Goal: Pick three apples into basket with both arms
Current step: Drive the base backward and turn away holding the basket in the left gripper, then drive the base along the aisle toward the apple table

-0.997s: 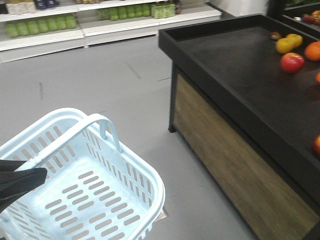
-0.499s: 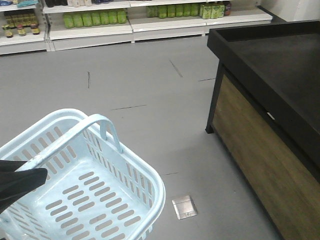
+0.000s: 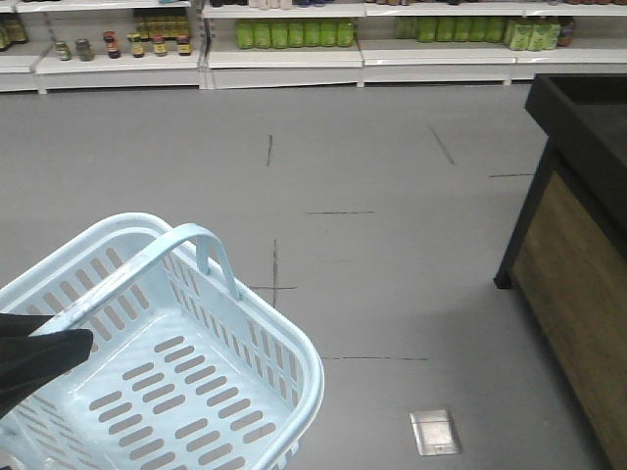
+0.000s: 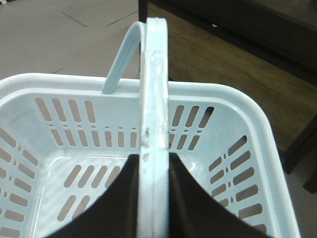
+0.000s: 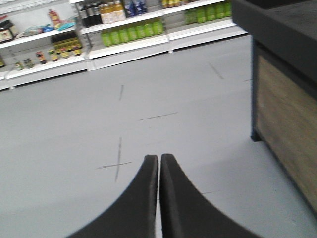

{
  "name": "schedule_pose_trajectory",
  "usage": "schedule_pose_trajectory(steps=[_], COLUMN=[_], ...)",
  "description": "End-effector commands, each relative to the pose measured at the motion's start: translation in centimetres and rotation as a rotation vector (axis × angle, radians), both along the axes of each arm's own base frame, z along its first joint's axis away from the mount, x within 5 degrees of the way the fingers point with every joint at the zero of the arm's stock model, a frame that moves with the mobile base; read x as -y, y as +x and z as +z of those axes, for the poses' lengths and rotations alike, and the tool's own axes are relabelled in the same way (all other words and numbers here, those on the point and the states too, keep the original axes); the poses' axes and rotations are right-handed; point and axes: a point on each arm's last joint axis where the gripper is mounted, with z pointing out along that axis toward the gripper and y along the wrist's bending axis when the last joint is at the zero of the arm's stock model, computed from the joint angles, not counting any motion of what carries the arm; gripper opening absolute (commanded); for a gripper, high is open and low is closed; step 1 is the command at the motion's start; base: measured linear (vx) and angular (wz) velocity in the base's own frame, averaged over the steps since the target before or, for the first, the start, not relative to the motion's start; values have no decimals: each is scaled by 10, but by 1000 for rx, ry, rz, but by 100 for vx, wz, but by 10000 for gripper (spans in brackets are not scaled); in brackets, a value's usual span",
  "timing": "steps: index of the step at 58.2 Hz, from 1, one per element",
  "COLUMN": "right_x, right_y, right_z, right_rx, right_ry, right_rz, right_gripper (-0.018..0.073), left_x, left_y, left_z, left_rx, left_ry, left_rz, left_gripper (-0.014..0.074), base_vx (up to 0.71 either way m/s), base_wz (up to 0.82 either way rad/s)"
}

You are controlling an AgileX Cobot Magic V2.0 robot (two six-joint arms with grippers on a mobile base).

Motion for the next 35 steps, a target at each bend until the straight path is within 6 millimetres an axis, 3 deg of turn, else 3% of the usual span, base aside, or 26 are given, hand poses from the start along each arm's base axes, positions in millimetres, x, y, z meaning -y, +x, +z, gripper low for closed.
schedule_pose_trajectory(steps=[1, 35], right_x=[-1, -1], right_y=[1, 1], right_z=[3, 3], right_rx=[72, 70], right_ry=[-5, -5], right_rz=[12, 12], right_gripper=[-5, -5], left_x=[1, 1], left_y=[3, 3], left_z=[16, 16], left_rx=[79, 79], left_ry=[-82, -82], left_rz=[30, 30], left_gripper=[-6, -6], base_vx=[12, 14], base_wz=[46, 43])
